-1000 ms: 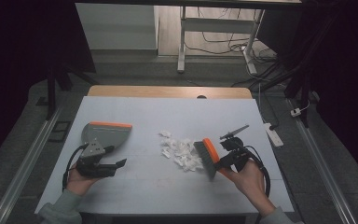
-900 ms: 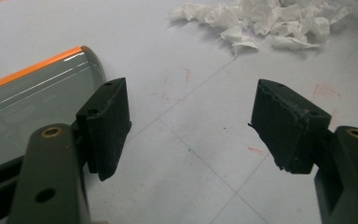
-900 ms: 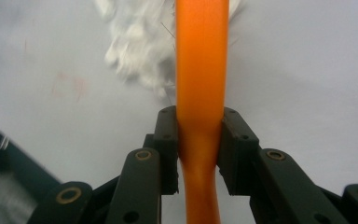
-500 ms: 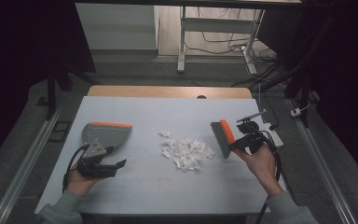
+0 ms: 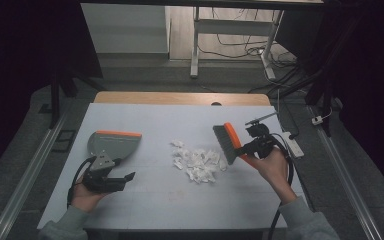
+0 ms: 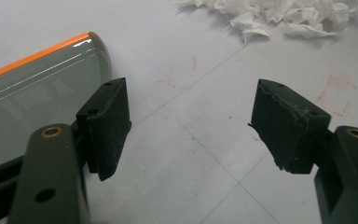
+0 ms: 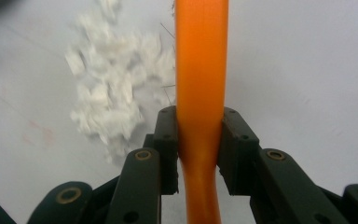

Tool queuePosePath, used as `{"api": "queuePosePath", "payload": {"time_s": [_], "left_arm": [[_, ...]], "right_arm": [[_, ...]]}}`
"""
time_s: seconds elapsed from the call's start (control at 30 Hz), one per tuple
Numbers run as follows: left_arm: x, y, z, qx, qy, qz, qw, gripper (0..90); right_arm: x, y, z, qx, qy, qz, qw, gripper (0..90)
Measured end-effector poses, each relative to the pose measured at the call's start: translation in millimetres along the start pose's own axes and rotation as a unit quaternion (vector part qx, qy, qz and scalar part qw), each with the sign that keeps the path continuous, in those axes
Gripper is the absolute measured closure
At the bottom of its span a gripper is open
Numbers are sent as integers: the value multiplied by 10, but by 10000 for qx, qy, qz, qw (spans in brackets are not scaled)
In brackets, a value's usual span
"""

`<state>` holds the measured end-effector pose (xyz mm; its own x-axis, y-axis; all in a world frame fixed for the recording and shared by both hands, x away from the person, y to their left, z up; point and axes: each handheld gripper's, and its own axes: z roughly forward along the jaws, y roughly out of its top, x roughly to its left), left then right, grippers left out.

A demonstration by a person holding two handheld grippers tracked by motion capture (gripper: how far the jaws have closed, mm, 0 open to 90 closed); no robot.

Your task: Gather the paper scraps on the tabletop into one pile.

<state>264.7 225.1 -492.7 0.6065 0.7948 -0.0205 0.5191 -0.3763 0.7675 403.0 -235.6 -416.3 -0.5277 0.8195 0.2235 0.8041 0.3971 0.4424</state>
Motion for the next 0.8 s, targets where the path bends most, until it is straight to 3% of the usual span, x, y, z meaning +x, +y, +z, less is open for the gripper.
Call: {"api": "queuePosePath", "payload": {"time_s": [0.13,0.27,0.43,0.57,0.67,0.73,0.8], "left_arm": [[3,3,2,1,44,-15,10000,291],[-12,12,0,4,75,-1,10000,291],[-19,6,-4,11,83,17,10000,291],[-7,-25,-31,-12,90,1,10000,291],[15,-56,-57,-56,104,-43,9999,293],[26,-73,-66,-62,109,-59,9999,293],[30,-82,-74,-70,105,-58,9999,293]], "right_arm": [[72,174,-98,-207,44,-168,9996,709],[278,471,22,-275,364,-294,9985,710],[718,861,433,52,542,-615,9966,710],[1011,1080,842,324,750,-659,9945,710],[1095,1175,1126,519,815,-523,9940,710],[1083,1213,1279,598,790,-352,9945,710],[1029,1224,1389,667,917,-106,9935,709]]}}
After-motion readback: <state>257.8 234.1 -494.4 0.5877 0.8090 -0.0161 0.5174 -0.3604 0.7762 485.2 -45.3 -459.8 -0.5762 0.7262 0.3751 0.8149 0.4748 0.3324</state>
